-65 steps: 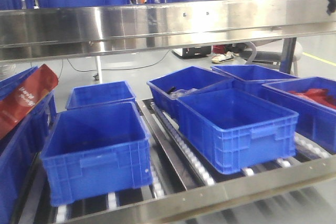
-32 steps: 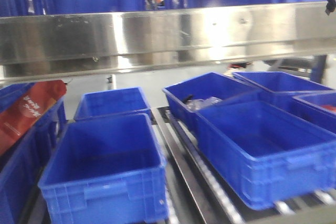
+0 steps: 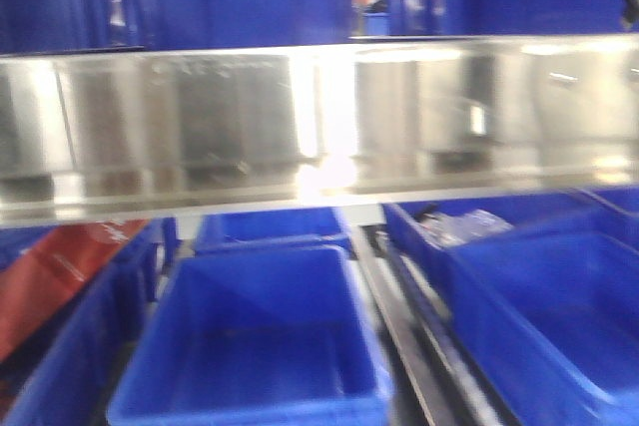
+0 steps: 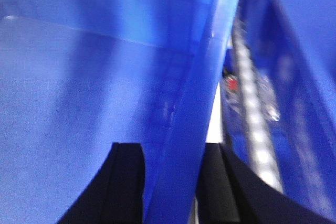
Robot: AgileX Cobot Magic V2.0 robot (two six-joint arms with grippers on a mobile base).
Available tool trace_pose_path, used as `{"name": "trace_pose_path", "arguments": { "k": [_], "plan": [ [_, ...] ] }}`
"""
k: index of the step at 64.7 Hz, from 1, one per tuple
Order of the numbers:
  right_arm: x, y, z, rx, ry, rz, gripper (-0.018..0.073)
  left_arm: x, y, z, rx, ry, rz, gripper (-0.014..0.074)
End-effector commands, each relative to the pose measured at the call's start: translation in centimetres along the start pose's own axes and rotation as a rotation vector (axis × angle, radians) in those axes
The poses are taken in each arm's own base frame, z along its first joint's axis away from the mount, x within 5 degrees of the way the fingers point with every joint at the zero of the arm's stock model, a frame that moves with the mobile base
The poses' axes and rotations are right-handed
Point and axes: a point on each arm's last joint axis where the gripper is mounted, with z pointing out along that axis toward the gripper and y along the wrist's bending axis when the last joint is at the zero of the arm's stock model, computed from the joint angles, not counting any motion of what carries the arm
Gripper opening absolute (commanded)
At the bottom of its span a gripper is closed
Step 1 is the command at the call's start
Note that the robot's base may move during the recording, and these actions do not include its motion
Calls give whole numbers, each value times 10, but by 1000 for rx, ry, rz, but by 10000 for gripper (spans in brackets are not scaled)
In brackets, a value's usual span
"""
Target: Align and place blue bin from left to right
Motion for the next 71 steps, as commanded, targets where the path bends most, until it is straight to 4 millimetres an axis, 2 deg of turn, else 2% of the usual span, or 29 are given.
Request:
{"name": "trace_pose_path", "arguments": {
  "k": [1,71],
  "plan": [
    [-12,6,-10,-48,-124,36,-69,-17,-16,-21,111,-138,-39,-111],
    [-12,6,-10,-48,-124,36,-69,-17,-16,-21,111,-138,-39,-111]
  ]
}}
